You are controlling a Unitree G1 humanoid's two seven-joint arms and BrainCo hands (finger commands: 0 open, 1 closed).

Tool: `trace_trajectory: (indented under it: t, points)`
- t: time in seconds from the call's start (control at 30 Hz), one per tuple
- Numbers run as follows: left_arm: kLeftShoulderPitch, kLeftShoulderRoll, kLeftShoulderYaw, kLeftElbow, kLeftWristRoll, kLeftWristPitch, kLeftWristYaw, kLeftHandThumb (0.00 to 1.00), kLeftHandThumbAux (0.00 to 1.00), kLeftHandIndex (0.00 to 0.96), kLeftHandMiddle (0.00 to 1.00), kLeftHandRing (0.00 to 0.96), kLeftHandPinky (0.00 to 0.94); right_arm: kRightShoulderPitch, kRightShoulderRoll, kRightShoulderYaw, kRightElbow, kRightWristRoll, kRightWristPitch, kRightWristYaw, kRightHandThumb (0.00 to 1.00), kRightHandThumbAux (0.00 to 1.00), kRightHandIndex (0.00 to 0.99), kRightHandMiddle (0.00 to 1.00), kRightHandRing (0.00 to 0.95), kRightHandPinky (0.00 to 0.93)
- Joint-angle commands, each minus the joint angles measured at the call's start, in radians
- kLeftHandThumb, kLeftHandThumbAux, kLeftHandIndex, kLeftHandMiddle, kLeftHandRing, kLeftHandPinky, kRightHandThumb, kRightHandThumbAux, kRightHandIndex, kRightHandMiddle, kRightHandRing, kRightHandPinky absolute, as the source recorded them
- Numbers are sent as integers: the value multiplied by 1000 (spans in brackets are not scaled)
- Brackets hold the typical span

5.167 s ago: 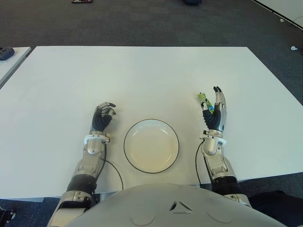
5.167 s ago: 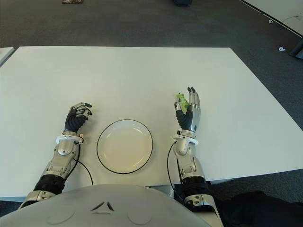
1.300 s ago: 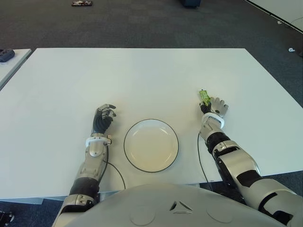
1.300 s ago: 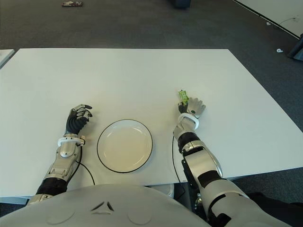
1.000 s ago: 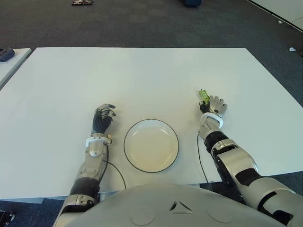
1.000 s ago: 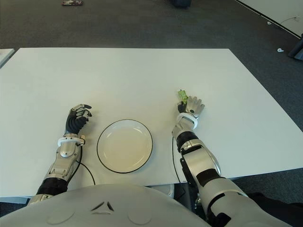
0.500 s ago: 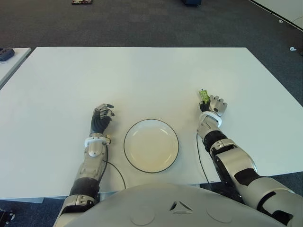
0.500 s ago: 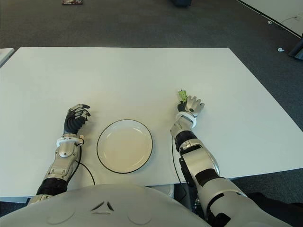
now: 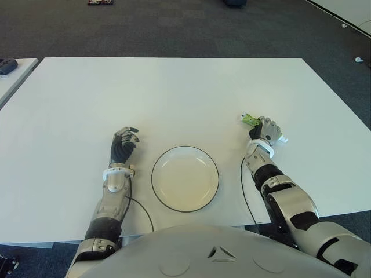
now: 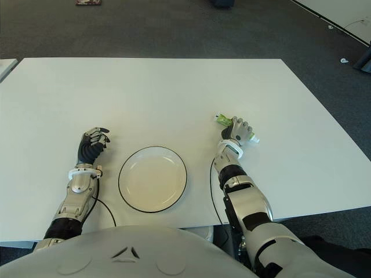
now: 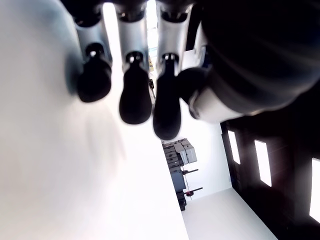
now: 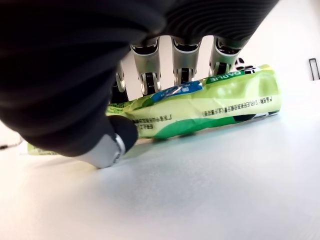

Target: Put the toothpaste on the table into the plate.

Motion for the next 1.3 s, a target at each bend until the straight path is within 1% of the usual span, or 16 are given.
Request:
trace_trajectory:
  t: [0.03, 0.27, 0.73, 0.97, 1.2, 1.3]
  points:
    - [8, -5, 3, 32, -6, 35, 3, 707, 719, 436, 724, 726, 715, 53, 57, -16, 47, 64, -9, 42, 713, 709, 442, 770, 753, 776]
    - [7, -4, 3, 30, -5, 34, 2, 707, 719, 436, 721, 722, 715, 52, 56, -15, 41, 68, -14, 31, 712, 713, 439, 799, 788, 807]
    - [2, -7, 7, 26, -18, 42, -2, 708, 718, 436, 714, 711, 702, 50, 58, -17, 29, 81, -25, 14, 711, 715, 436, 812, 808, 837]
    - [0, -3, 6, 27, -15, 41, -2, 708, 718, 436, 720, 721, 721, 55, 62, -24, 5, 86, -32, -7, 710, 715, 436, 811, 812, 842]
    - [0, -2, 6, 26, -15, 39, -3, 707, 719, 436, 721, 719, 709, 75, 62, -25, -53, 80, -43, -34, 710, 715, 436, 807, 814, 845]
    - [-2, -3, 7, 29, -17, 33, -2, 707, 719, 436, 720, 716, 705, 108, 52, -20, -99, 76, -126, -65, 711, 716, 436, 806, 813, 845]
